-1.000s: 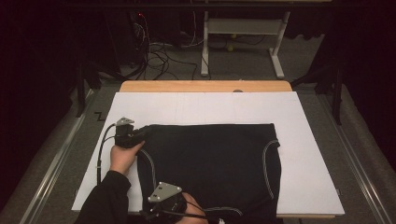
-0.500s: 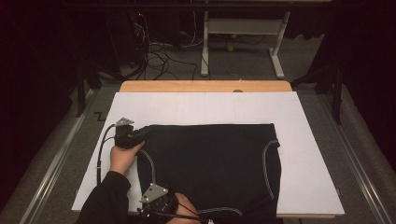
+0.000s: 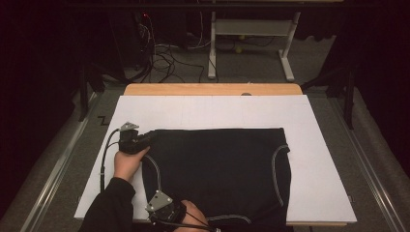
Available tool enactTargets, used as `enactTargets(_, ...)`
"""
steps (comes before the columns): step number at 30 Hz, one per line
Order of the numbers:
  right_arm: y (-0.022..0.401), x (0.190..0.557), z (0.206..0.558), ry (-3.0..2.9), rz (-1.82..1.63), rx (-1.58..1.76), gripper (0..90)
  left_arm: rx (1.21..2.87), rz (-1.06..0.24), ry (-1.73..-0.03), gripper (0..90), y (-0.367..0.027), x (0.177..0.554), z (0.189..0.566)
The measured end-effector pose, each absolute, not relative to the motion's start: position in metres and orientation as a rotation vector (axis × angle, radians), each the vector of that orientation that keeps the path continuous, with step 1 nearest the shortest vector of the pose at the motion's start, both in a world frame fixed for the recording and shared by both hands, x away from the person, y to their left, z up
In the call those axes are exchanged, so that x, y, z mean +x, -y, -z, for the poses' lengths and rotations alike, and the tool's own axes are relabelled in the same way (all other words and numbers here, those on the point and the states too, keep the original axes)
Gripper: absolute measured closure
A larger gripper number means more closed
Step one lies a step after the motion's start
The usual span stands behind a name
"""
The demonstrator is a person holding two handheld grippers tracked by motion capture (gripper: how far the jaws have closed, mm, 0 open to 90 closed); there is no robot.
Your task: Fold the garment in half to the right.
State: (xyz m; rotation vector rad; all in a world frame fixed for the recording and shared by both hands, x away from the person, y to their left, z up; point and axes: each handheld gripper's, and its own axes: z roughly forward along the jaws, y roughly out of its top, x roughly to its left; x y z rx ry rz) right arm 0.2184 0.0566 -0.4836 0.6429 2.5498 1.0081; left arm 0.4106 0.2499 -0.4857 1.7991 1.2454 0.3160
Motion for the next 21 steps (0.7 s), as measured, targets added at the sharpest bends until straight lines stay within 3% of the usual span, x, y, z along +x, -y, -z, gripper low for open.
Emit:
enactTargets(8,-0.0529,0.2208,0.4823,-2.537,-0.983,0.649,68.3,1.8,-0.317,-1.247,73.1,-0.2495,0.4105,0.4857)
enactTargets(12,-0.0516,0.2222,0.4823,-2.536,-0.994,0.655,71.5,1.8,-0.316,-1.247,73.0,-0.2496,0.4106,0.4858)
enactTargets(16,-0.0509,0.2226,0.4817,-2.542,-1.004,0.674,67.9,1.8,-0.315,-1.246,73.1,-0.2498,0.4107,0.4858)
enactTargets(21,-0.0534,0.2203,0.4809,-2.575,-1.045,0.676,50.4,1.801,-0.315,-1.247,73.0,-0.2497,0.4107,0.4859)
